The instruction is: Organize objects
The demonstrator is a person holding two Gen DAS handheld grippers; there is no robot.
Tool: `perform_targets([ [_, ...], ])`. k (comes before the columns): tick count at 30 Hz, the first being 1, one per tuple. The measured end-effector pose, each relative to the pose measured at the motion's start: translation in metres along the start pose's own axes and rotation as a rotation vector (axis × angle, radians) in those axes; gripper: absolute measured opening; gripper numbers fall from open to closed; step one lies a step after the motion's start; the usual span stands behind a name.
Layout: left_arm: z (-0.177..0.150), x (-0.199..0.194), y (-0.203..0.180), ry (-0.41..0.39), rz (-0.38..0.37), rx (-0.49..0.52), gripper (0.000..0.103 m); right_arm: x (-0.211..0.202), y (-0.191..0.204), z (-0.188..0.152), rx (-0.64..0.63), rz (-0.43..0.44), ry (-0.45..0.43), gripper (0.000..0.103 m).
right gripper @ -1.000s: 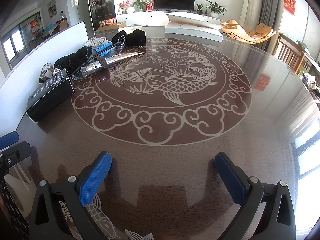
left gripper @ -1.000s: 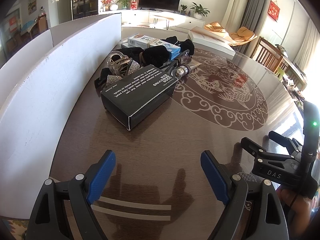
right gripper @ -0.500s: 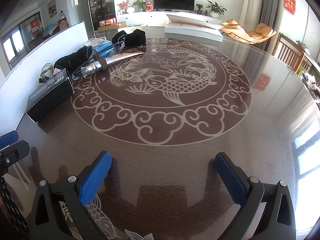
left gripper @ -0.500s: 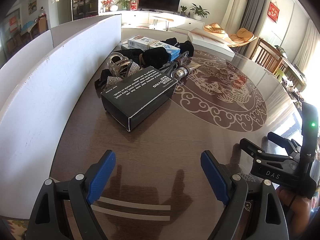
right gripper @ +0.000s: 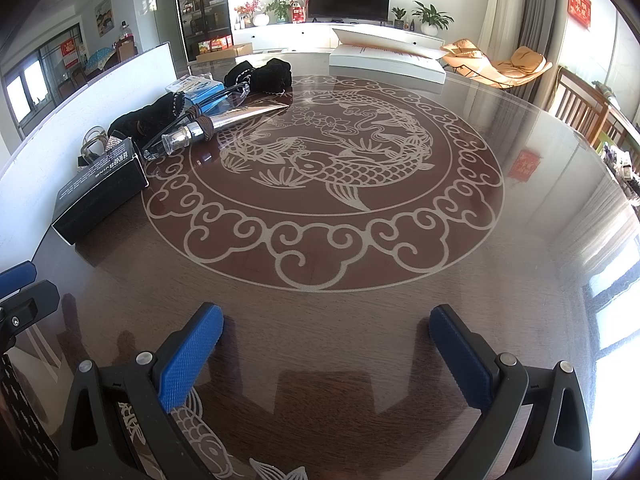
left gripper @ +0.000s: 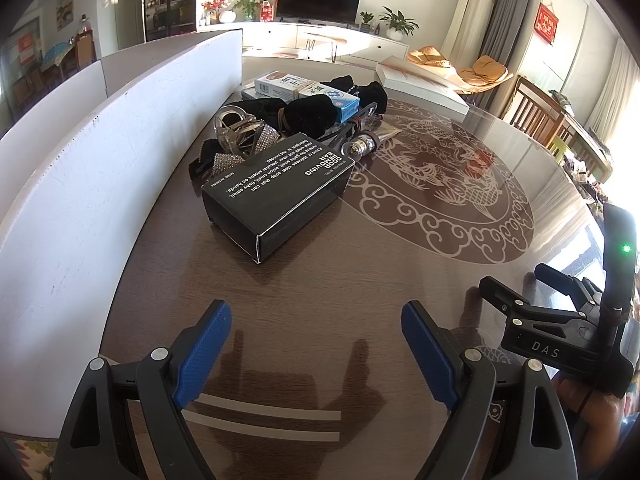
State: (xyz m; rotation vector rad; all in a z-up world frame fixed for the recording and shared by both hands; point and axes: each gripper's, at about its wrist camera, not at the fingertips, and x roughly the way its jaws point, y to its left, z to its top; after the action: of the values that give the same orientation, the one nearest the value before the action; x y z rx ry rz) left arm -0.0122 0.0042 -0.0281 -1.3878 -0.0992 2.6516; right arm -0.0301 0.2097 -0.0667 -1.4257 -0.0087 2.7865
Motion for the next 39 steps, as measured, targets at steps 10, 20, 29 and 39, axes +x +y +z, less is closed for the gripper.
perform_targets([
  [10, 0.000, 0.000, 0.000, -0.001, -0.001, 0.000, 0.087, 0.000, 0.000, 0.000, 0.000, 0.000, 0.000, 0.103],
  [20, 0.010, -0.024, 0.025, -0.093, -0.149, -0.115, 0.087, 0.000, 0.000, 0.000, 0.000, 0.000, 0.000, 0.103],
  [29, 0.079, 0.015, -0.002, -0.067, 0.005, 0.183, 0.087, 0.000, 0.000, 0.000, 0.000, 0.000, 0.000, 0.103],
  [39, 0.087, 0.075, -0.003, 0.067, 0.114, 0.251, 0.091, 0.000, 0.001, 0.000, -0.005, 0.004, 0.000, 0.103],
])
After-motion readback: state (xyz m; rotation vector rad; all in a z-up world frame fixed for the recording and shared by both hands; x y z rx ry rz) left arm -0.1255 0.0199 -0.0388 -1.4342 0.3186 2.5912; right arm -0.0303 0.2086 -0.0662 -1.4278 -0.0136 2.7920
